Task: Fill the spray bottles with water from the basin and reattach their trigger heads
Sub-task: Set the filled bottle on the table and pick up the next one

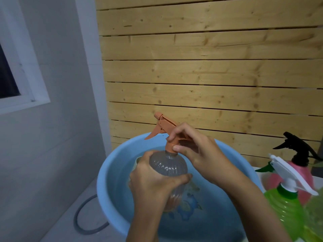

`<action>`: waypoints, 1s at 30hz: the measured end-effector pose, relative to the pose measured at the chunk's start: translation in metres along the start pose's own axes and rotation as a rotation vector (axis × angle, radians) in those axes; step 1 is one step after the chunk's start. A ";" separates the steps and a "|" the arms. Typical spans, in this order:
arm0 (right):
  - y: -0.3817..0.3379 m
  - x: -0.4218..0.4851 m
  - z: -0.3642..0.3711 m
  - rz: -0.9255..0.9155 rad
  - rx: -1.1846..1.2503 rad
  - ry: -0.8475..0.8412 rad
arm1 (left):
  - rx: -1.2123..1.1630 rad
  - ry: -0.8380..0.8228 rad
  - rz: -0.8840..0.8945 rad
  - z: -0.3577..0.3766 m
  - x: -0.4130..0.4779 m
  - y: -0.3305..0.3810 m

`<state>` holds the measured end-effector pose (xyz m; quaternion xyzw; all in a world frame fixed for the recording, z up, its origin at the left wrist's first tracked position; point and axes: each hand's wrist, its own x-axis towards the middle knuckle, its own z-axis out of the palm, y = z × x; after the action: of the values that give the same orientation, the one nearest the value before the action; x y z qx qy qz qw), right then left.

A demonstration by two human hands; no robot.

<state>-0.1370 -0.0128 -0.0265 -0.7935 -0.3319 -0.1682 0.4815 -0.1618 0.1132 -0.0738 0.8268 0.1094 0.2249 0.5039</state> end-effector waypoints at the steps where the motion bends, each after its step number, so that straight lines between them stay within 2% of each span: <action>1: 0.000 0.000 0.000 0.005 -0.019 -0.002 | -0.001 0.001 0.004 0.000 0.000 0.000; 5: -0.005 -0.001 0.002 -0.004 -0.029 0.038 | -0.009 -0.005 -0.006 -0.001 -0.001 0.002; 12: -0.005 -0.002 0.002 0.169 0.085 0.161 | -0.022 0.007 0.009 -0.001 -0.002 0.004; 17: -0.003 0.003 0.013 0.251 -0.031 0.365 | -0.045 -0.005 0.016 0.001 -0.003 0.005; 22: -0.005 0.001 0.014 0.243 -0.175 0.282 | -0.036 -0.016 0.018 0.000 -0.003 0.006; 27: -0.002 -0.002 0.005 0.280 0.013 0.056 | -0.054 0.020 0.017 0.000 -0.001 0.002; 30: 0.001 -0.002 0.003 0.245 -0.086 0.081 | -0.075 0.022 0.012 0.001 -0.003 0.002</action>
<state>-0.1380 -0.0116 -0.0302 -0.8406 -0.2055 -0.1541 0.4770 -0.1640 0.1104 -0.0727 0.8052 0.1015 0.2411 0.5321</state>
